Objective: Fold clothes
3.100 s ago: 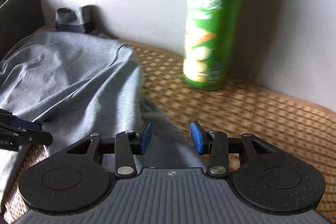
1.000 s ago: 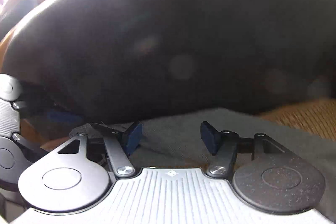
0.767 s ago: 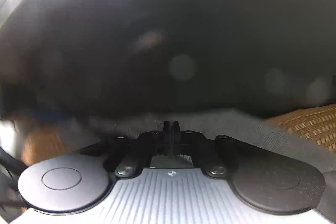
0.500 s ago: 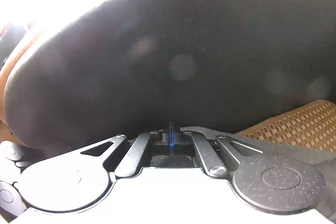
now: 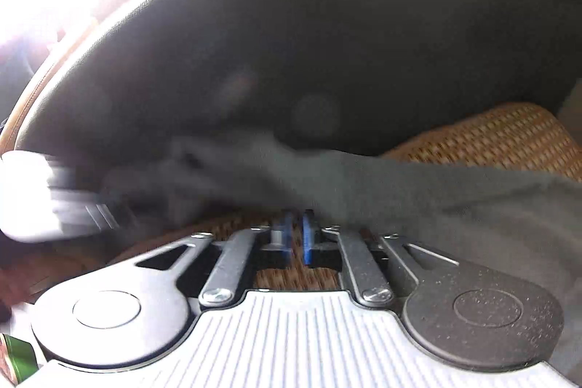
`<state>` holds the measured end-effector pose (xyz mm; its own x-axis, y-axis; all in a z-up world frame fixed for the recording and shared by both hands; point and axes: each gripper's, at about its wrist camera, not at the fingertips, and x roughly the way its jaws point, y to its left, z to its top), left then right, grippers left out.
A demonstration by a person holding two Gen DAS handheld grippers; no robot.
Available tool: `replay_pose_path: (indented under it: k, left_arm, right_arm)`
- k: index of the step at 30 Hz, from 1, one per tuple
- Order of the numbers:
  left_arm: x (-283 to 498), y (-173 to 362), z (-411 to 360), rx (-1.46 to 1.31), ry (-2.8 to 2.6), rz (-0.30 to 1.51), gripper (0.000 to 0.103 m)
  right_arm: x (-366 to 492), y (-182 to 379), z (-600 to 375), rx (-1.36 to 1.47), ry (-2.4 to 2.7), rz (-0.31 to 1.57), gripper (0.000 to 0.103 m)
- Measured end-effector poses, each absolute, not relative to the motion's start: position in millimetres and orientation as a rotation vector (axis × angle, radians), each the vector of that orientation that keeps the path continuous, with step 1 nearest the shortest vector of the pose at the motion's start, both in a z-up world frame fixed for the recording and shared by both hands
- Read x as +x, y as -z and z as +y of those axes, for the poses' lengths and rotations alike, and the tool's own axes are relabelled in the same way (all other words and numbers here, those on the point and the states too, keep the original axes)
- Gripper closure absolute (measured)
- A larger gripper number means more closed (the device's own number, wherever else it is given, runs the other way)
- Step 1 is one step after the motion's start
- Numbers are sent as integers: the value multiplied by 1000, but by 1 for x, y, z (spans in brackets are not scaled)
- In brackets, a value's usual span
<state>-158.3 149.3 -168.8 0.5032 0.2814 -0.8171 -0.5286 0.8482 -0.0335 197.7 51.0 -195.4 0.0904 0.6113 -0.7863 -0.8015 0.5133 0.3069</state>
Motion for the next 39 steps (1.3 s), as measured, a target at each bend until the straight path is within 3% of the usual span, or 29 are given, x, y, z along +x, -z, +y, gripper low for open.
replay_pose_path:
  k: [1, 5, 10, 13, 19, 23, 26, 27, 28, 29, 30, 39]
  left_arm:
    - [-162, 161, 151, -317, -504, 915, 93]
    - [-171, 146, 138, -328, -546, 851, 92]
    - [-153, 139, 117, -125, -525, 800, 92]
    - [-144, 141, 105, 60, -477, 767, 92]
    - [-137, 157, 84, 294, -347, 757, 92]
    - [-141, 160, 84, 345, -313, 745, 92]
    - [-139, 160, 88, 343, -323, 736, 92]
    - [-137, 158, 89, 347, -336, 732, 92]
    - [-136, 157, 90, 352, -352, 727, 92]
    - [-137, 154, 92, 347, -371, 721, 92]
    - [-136, 151, 95, 331, -391, 712, 92]
    - [-104, 113, 117, 219, -535, 593, 91]
  right_arm:
    - [194, 196, 44, -223, -1056, 1035, 66]
    - [192, 195, 30, -221, -1018, 1029, 65]
    - [200, 184, 24, -227, -1006, 971, 57]
    - [205, 173, 26, -254, -1033, 903, 45]
    - [234, 144, 53, -279, -1248, 862, 32]
    - [259, 126, 90, -379, -1429, 870, 29]
    - [272, 131, 123, -457, -1532, 997, 29]
    - [275, 134, 131, -473, -1545, 1041, 34]
    - [279, 137, 140, -490, -1559, 1085, 90]
    - [282, 138, 147, -503, -1563, 1116, 98]
    - [286, 133, 149, -501, -1554, 1105, 102]
    - [312, 60, 130, -407, -1450, 808, 101]
